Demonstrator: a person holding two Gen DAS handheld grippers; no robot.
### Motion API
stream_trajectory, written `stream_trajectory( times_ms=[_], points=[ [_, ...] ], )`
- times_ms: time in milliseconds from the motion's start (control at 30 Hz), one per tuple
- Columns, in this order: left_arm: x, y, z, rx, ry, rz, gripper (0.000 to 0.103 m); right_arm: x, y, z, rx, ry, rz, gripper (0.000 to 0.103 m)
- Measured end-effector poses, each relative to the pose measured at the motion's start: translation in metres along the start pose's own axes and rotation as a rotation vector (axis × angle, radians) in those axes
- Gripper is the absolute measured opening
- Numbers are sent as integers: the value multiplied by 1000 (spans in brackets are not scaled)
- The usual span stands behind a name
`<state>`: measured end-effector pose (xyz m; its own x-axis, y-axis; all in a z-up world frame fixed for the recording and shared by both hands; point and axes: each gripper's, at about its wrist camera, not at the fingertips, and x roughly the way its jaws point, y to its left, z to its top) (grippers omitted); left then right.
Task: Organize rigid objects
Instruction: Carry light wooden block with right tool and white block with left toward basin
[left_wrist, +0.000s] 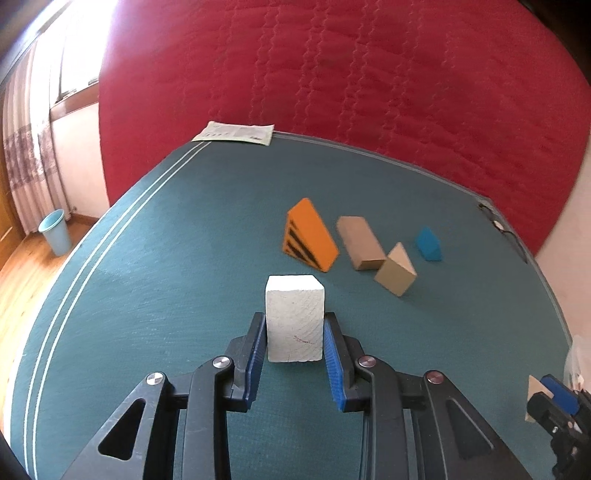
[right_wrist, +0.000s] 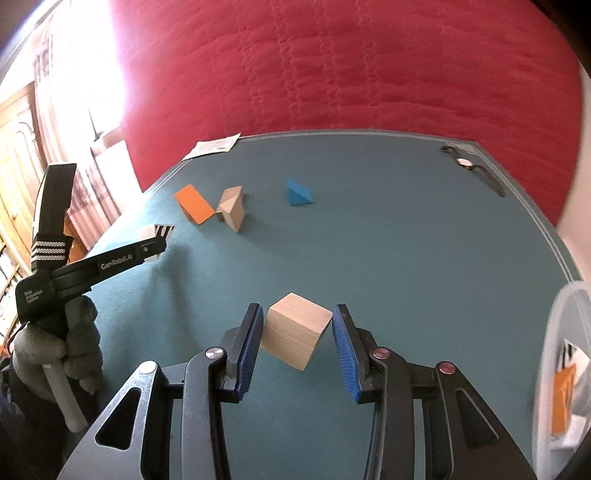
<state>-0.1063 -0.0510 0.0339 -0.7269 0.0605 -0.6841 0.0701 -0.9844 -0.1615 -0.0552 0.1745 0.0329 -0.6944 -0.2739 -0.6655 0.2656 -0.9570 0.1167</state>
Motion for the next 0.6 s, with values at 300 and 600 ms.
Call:
stream_trajectory(
  times_ms=[300,600],
  points=[
    [-5,-16,-5,61,-12,-33,31,-33,-29,-9,56,-43,-70,40],
    [-10,-32,-13,118,-20,-52,31,-67,-59,-16,108,-87,-157,40]
  ],
)
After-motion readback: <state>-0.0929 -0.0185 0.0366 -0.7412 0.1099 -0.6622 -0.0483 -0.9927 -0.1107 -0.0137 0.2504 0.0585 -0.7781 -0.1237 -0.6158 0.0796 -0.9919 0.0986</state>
